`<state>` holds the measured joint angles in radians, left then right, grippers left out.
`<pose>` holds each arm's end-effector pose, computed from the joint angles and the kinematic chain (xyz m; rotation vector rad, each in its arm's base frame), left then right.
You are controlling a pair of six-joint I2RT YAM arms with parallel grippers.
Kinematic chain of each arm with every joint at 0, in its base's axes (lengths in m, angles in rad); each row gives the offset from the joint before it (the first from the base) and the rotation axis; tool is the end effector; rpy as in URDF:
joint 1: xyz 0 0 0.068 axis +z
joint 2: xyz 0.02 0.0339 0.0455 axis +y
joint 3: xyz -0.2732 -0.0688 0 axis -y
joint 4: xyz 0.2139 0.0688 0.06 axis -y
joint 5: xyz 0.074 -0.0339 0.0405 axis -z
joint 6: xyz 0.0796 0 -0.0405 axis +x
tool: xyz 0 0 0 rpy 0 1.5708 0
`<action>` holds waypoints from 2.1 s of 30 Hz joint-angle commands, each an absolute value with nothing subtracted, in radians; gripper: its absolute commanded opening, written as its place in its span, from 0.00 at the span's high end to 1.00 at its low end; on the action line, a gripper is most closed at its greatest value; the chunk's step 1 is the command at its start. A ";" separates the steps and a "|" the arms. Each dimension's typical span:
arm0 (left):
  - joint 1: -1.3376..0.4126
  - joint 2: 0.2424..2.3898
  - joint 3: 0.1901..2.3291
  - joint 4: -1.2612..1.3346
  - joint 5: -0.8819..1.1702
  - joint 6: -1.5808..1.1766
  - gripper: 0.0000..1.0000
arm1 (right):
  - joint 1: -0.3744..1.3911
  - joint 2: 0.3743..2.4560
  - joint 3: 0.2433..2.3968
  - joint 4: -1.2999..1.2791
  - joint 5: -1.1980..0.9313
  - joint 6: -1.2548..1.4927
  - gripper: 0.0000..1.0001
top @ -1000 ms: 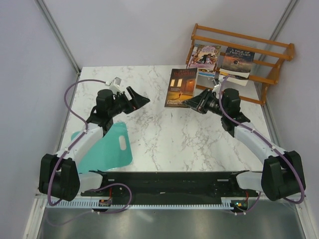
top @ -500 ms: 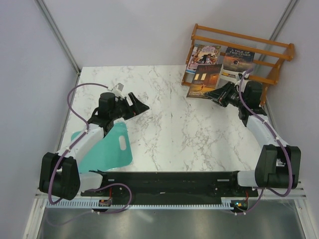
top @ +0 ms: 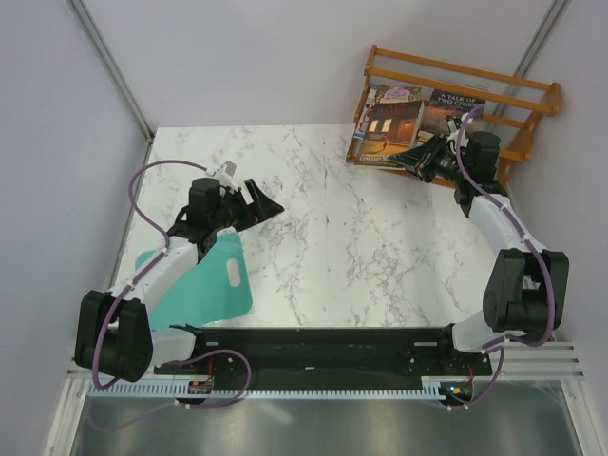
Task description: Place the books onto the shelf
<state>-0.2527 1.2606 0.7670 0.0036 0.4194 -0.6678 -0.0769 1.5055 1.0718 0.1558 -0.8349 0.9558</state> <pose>0.2658 -0.1021 0.2561 -0.1744 2.1607 -0.9830 0.3475 0.0324 0.3157 0.3811 1.9460 1.3585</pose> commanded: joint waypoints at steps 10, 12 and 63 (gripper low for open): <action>-0.249 1.206 0.753 0.006 0.400 -0.627 0.11 | -0.086 1.672 1.331 0.166 -0.730 0.973 1.00; -0.249 1.195 0.747 0.006 0.393 -0.624 0.11 | -0.084 1.698 1.364 0.149 -0.716 0.973 1.00; -0.249 1.166 0.739 -0.028 0.371 -0.611 0.11 | -0.015 2.013 1.839 -0.140 -0.617 0.977 0.97</action>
